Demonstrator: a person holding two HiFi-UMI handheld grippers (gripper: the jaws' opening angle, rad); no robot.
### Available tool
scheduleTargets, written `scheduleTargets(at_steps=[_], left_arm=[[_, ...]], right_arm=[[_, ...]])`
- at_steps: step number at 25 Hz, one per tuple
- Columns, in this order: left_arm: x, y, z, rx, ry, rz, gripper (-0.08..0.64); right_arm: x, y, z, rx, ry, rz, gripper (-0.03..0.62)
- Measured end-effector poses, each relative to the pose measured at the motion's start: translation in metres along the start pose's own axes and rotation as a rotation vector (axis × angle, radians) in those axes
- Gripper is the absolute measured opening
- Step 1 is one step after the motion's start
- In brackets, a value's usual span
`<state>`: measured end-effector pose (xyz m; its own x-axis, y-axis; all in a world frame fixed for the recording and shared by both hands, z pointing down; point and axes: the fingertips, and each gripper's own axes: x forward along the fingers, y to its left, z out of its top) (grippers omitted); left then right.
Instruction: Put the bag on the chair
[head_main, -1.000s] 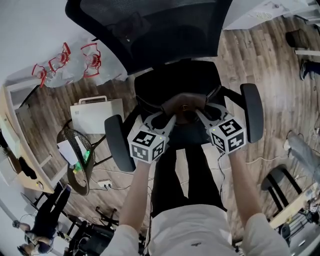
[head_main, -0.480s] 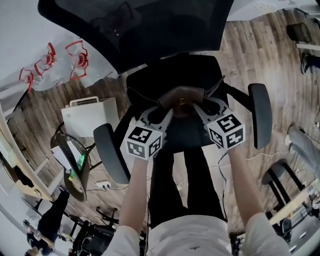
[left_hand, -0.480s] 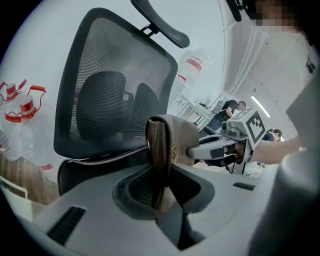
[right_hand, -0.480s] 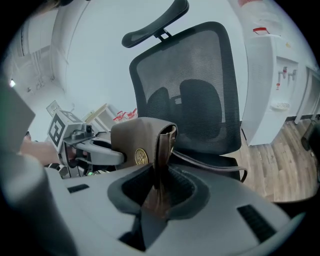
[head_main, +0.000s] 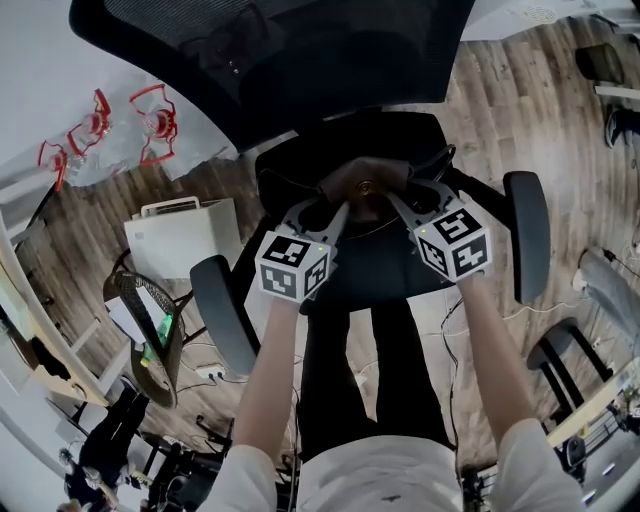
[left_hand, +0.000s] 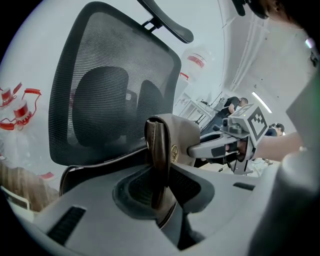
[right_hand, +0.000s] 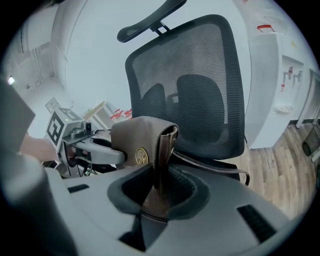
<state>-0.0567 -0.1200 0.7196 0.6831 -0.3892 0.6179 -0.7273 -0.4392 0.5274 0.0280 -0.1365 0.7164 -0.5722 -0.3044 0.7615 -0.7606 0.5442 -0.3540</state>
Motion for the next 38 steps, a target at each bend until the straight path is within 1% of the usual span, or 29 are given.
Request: scheduleTargets(at_steps=[7, 13, 18, 21, 24, 30, 34, 38], left_arm=[[0.014, 0.021, 0.005, -0.019, -0.019, 0.044, 0.06], [0.022, 0.042, 0.013, -0.009, -0.029, 0.067, 0.06], [0.033, 0.054, 0.018, 0.038, -0.023, 0.085, 0.061], [0.039, 0.062, 0.018, 0.072, -0.006, 0.092, 0.061], [0.043, 0.069, 0.023, 0.091, -0.008, 0.1, 0.061], [0.055, 0.08, 0.03, 0.124, -0.004, 0.123, 0.063], [0.061, 0.087, 0.034, 0.136, -0.004, 0.139, 0.063], [0.066, 0.094, 0.034, 0.145, 0.005, 0.154, 0.063]], right_arm=[[0.024, -0.012, 0.012, -0.054, 0.022, -0.01, 0.08], [0.043, -0.019, 0.022, -0.084, 0.037, -0.014, 0.081], [0.055, -0.028, 0.03, -0.119, 0.013, -0.03, 0.081], [0.063, -0.032, 0.03, -0.149, 0.018, -0.032, 0.081], [0.068, -0.037, 0.033, -0.161, 0.017, -0.033, 0.083], [0.078, -0.049, 0.043, -0.207, 0.014, -0.07, 0.084], [0.085, -0.055, 0.046, -0.215, 0.018, -0.074, 0.087], [0.091, -0.058, 0.046, -0.246, 0.037, -0.077, 0.09]])
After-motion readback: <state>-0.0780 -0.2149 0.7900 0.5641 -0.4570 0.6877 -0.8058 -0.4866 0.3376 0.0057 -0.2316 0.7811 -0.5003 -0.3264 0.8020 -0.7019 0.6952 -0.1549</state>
